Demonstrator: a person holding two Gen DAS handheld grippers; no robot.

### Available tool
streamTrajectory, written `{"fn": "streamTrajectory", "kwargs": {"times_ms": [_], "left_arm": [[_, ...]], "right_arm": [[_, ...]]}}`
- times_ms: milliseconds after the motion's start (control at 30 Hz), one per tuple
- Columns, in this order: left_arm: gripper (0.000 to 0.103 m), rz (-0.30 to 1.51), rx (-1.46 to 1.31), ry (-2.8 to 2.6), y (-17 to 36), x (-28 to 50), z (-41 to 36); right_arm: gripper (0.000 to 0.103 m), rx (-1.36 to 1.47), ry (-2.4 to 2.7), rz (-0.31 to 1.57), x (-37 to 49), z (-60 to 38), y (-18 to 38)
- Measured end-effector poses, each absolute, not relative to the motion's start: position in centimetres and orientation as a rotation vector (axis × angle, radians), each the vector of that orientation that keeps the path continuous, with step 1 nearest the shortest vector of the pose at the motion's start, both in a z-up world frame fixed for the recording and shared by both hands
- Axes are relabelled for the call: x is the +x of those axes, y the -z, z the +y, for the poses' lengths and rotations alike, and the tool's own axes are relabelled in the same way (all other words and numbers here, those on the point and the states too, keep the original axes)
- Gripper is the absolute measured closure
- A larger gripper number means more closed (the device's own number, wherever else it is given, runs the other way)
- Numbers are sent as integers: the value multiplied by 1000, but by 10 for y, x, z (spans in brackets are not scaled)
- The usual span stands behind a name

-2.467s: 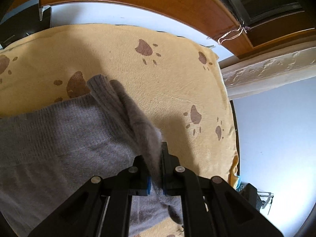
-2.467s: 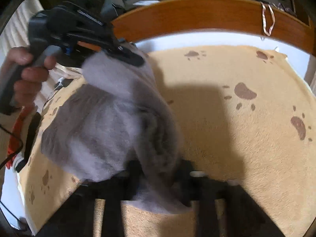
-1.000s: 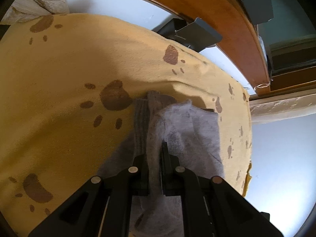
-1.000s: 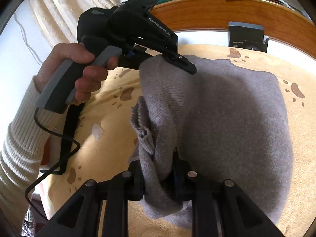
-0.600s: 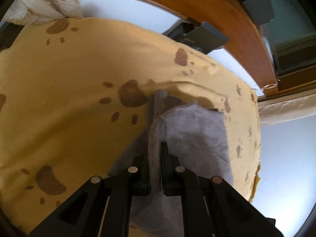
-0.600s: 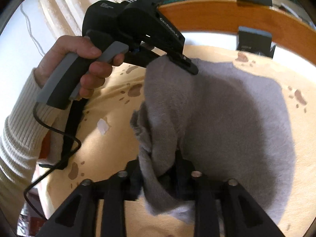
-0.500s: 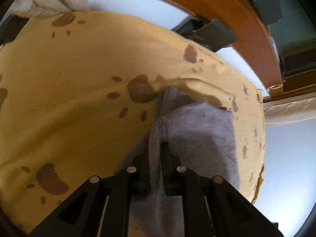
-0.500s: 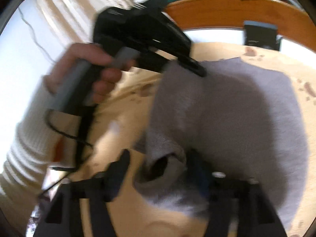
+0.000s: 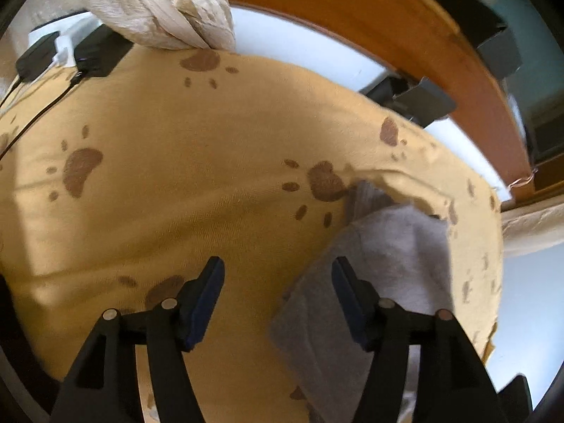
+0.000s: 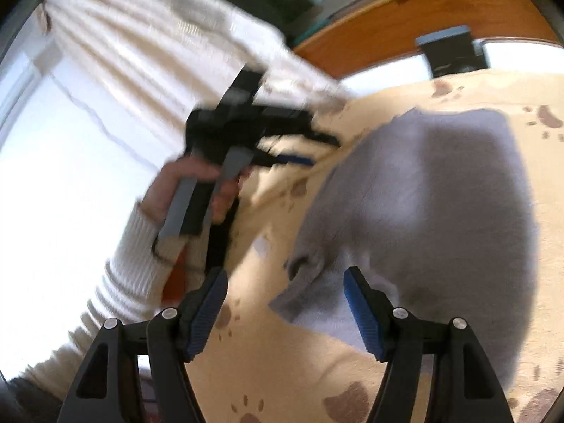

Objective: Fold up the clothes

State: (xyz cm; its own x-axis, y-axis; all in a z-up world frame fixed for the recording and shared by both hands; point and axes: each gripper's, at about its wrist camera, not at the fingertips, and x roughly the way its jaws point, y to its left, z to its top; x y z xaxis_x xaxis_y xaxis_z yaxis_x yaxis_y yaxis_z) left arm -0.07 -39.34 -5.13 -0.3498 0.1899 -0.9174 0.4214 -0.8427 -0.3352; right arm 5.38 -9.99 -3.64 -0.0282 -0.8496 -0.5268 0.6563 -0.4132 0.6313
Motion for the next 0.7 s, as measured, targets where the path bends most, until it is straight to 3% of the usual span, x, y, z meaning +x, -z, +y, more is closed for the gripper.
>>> {"fn": "streamTrajectory", "kwargs": {"times_ms": [200,333,467,700], "left_arm": [[25,965,1758,2492,39,28,-352],[25,990,1874,2551,46,68,-315],[25,1157,1875,2525,58,114,-307],[25,1385,1816,2430,79,146,-300]], "right_arm": [[33,990,1977,-44,48,-93,27],[33,929,2125,160,52,-92,24],[33,904,2209,320,57,-64,35],[33,997,2236,236,53,-13,48]]}}
